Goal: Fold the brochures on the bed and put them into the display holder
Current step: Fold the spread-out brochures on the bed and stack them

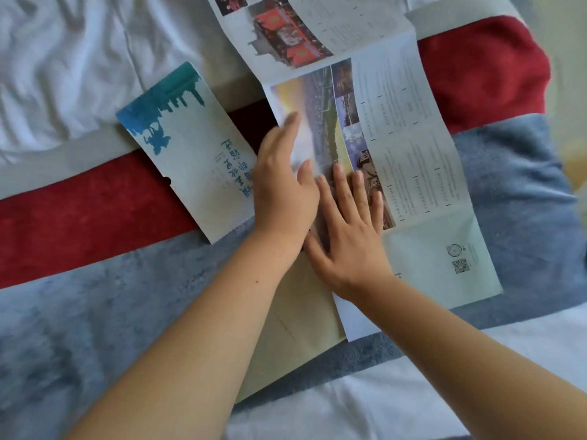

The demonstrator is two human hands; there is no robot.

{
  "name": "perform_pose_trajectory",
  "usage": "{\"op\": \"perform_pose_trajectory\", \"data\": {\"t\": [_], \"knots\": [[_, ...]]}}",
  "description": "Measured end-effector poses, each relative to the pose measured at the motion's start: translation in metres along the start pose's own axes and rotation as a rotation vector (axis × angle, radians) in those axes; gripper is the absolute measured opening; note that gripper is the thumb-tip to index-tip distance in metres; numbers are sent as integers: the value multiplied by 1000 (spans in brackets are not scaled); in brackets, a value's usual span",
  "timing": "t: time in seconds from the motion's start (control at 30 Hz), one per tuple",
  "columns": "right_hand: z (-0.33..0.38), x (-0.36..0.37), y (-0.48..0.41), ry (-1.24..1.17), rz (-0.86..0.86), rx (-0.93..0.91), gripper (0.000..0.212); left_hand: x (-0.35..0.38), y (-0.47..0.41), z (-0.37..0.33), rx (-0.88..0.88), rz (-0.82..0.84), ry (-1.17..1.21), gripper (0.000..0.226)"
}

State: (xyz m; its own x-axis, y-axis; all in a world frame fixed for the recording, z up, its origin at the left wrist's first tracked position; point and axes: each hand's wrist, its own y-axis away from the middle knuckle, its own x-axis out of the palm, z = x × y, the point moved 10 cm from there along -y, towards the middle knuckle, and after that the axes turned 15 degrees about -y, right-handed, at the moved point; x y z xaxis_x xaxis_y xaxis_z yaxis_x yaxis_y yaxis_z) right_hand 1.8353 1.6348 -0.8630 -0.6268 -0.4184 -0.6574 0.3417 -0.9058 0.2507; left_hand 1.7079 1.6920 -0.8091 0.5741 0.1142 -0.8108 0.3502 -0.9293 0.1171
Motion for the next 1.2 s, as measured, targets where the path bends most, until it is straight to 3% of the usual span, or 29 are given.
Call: {"op": "perform_pose_trajectory", "data": {"t": [0.27, 0.47, 0.63, 0.9, 1.2], "knots": [[16, -22, 17, 33, 69, -38, 78, -13, 2, 1, 63, 77, -70, 74], [39, -40, 11, 88, 97, -180, 86, -40, -14, 42, 107, 361, -345, 77], [63, 2, 8, 212, 215, -206, 83, -60, -4, 88, 173, 540, -558, 79], [108, 90, 28, 317, 374, -296, 80, -94, 22, 140, 329, 518, -822, 77], [146, 194, 75, 385, 524, -418, 76, -136, 53, 224, 289, 254, -661, 47]]}}
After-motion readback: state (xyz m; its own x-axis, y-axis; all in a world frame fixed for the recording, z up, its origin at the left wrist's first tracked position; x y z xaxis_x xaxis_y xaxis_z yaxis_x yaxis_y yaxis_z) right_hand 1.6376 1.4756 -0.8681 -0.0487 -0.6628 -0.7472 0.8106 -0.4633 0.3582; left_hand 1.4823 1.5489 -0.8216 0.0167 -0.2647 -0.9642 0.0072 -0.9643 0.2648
